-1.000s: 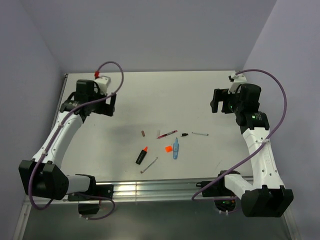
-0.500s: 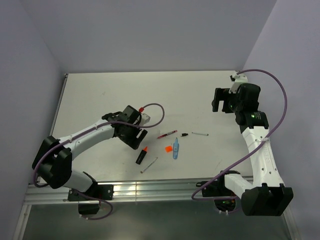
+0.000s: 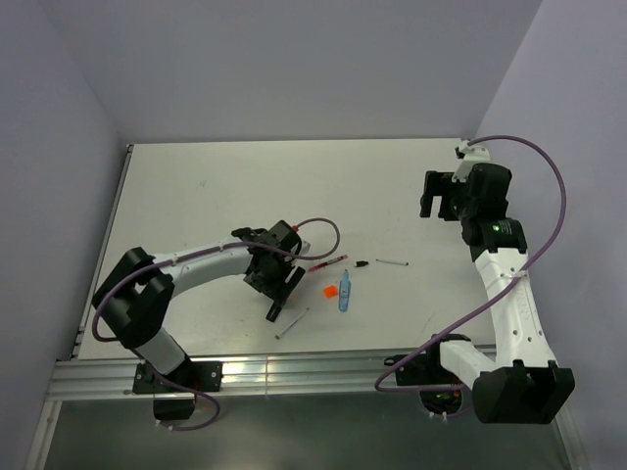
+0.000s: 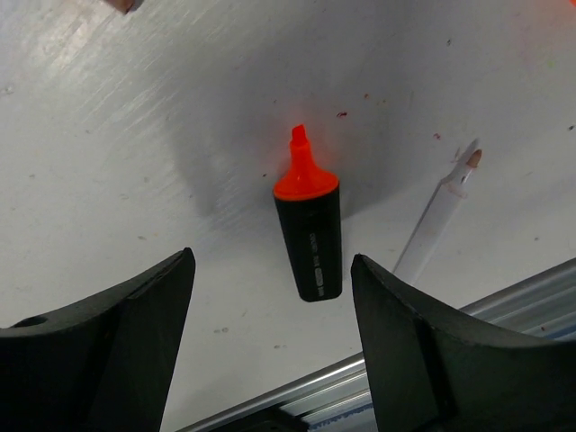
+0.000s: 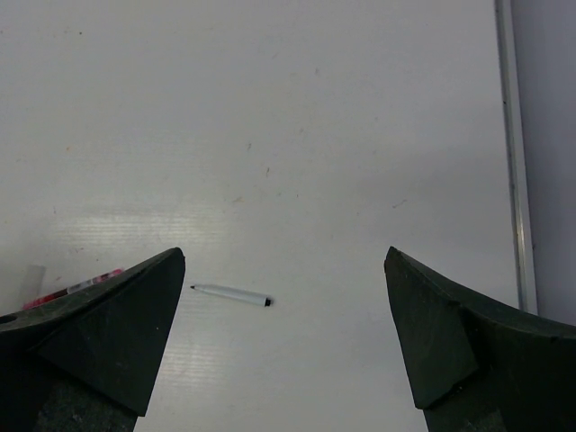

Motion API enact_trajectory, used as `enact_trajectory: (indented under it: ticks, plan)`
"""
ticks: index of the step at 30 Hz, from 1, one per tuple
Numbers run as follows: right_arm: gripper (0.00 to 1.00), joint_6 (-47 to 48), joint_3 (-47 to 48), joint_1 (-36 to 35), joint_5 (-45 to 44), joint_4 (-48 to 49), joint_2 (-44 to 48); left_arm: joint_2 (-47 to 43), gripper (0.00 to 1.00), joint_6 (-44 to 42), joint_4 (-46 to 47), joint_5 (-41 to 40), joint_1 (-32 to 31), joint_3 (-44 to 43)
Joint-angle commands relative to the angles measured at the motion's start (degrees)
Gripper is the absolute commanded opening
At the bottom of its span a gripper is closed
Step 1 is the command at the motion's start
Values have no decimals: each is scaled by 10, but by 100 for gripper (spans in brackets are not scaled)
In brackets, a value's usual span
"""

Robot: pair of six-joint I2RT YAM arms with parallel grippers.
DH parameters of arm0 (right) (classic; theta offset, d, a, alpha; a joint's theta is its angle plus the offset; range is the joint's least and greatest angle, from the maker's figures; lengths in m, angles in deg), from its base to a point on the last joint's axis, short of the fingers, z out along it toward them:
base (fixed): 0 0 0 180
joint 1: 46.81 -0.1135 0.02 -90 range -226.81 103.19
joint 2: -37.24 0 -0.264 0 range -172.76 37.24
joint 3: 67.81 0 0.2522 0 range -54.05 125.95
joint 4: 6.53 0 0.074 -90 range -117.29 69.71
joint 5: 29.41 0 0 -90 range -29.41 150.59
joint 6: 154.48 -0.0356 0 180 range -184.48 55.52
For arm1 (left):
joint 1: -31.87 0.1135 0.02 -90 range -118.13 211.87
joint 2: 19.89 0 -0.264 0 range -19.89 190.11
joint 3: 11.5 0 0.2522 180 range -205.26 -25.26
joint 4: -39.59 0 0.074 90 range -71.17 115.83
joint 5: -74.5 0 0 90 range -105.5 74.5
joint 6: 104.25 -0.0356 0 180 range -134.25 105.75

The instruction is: Insert the pens into the pen caps

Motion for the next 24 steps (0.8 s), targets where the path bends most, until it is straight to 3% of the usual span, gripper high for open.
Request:
enact_trajectory:
  ticks: [1,15,18,21,24]
  plan:
    - [100,7,0,5,3,24,20,29,74,38,1,-17,-21,-43]
    - [100,14,-9,7,40,25,15,114,60,56,-1,-45,-51,-66]
    - [100,6,-3,6,27,27,13,125,51,56,-5,-42,-52,-72]
    - [100,-6,9,6,58,28,10,130,23,51,-14,-32,-52,-83]
    - [100,0,26,6,93,26,9,127,10,47,-29,-34,-51,-107]
